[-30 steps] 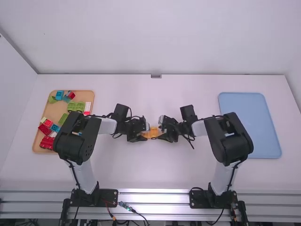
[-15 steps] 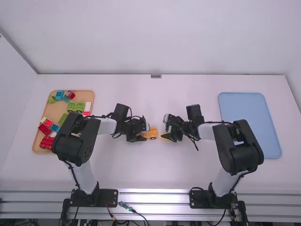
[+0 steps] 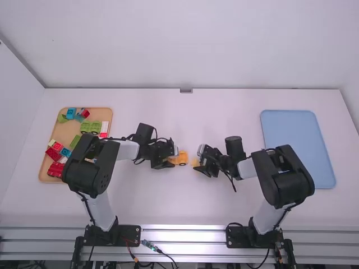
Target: Assemble lego blocks to make yellow taxi
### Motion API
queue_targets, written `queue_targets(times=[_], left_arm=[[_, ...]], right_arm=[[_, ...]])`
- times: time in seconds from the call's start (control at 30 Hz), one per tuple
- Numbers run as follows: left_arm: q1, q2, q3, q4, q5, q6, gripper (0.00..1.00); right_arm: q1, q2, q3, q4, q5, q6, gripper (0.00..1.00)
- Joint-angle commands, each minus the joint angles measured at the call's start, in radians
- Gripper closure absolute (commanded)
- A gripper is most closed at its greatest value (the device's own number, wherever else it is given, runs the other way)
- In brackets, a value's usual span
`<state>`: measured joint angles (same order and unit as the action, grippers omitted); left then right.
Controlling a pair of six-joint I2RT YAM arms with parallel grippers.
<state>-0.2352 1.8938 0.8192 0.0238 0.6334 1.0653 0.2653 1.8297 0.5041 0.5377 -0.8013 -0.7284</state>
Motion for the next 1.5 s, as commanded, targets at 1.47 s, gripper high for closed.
queue_targets(times=[1.47], left_arm=[[0.000,0.034,-0.027,-0.053,-0.096,0.084,0.90]], right_arm=[[-0.003,0.136,0.089,-0.018,-0.040,0.022,0.51]])
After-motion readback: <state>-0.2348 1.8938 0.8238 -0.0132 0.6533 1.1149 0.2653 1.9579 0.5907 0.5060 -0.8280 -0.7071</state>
